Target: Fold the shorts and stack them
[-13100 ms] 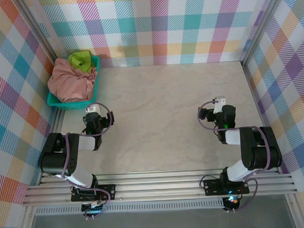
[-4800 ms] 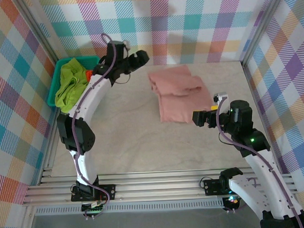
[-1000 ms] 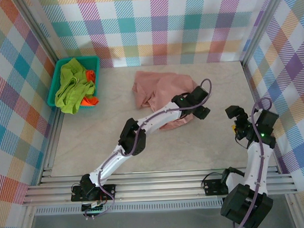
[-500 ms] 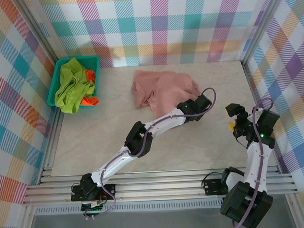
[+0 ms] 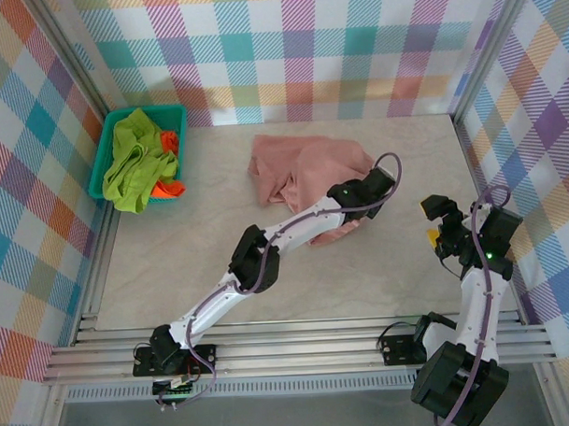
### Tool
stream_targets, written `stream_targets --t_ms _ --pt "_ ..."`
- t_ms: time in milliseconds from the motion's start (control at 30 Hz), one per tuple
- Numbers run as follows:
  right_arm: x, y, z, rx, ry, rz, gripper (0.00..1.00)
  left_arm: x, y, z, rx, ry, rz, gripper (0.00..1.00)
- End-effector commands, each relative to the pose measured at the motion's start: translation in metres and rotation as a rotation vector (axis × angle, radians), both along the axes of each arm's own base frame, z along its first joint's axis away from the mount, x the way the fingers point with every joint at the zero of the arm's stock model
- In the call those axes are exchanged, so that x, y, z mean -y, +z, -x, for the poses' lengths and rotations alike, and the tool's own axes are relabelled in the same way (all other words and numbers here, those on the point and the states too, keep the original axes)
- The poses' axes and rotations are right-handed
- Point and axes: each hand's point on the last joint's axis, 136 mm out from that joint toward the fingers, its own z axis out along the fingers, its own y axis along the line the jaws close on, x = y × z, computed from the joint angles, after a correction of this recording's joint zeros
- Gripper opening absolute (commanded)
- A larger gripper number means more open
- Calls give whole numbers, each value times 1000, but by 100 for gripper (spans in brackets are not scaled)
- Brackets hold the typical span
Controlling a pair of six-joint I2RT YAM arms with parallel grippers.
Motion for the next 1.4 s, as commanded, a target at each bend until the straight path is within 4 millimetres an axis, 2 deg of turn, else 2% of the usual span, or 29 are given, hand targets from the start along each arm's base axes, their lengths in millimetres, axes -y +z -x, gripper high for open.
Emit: stream_targets --t_ms 0,133,233,300,400,500,567,633,700,733,833,867,933,1000,1067,1133,1167,1300,1367 --pt "-3 6 1 30 16 -2 99 -8 121 4 75 1 184 0" --pt "-4 9 0 43 24 -1 99 -29 185 15 77 -25 275 0" --pt "-5 14 -1 58 34 -1 100 -55 221 24 64 -41 314 0" --pt "-6 16 -1 67 40 0 99 -78 234 26 42 -37 345 0" --pt "-10 21 -3 88 66 8 99 -131 248 25 41 21 399 0" --pt "-18 23 -4 93 106 27 100 -190 241 26 48 84 452 0" --pt "-27 23 -5 92 149 50 99 -231 229 28 30 127 509 3" --pt "-36 22 -6 85 193 87 100 -265 199 36 -3 182 514 4" --pt "-47 19 -6 72 243 135 100 -296 178 41 9 254 504 7" --pt "-54 16 -7 63 271 167 100 -312 164 45 -4 296 489 10" --pt "-72 5 -8 18 349 239 99 -354 129 54 -70 455 446 37" --pt "-78 1 -10 5 374 262 99 -363 123 56 -92 486 450 43" --pt "-88 -5 -12 -16 413 314 99 -370 126 61 -100 498 493 55" --pt "-95 -10 -15 -34 447 370 100 -370 141 66 -67 482 560 80" --pt "-100 -12 -19 -38 474 422 99 -371 162 69 -23 489 641 91" --pt "-103 -13 -23 -40 488 450 100 -373 161 72 -61 535 673 93" --pt "-103 -13 -25 -39 491 464 100 -373 153 74 -112 567 670 93" --pt "-107 -15 -29 -39 505 481 99 -343 130 74 -265 485 671 88" --pt "-108 -16 -29 -41 510 482 100 -338 111 72 -282 476 544 85"
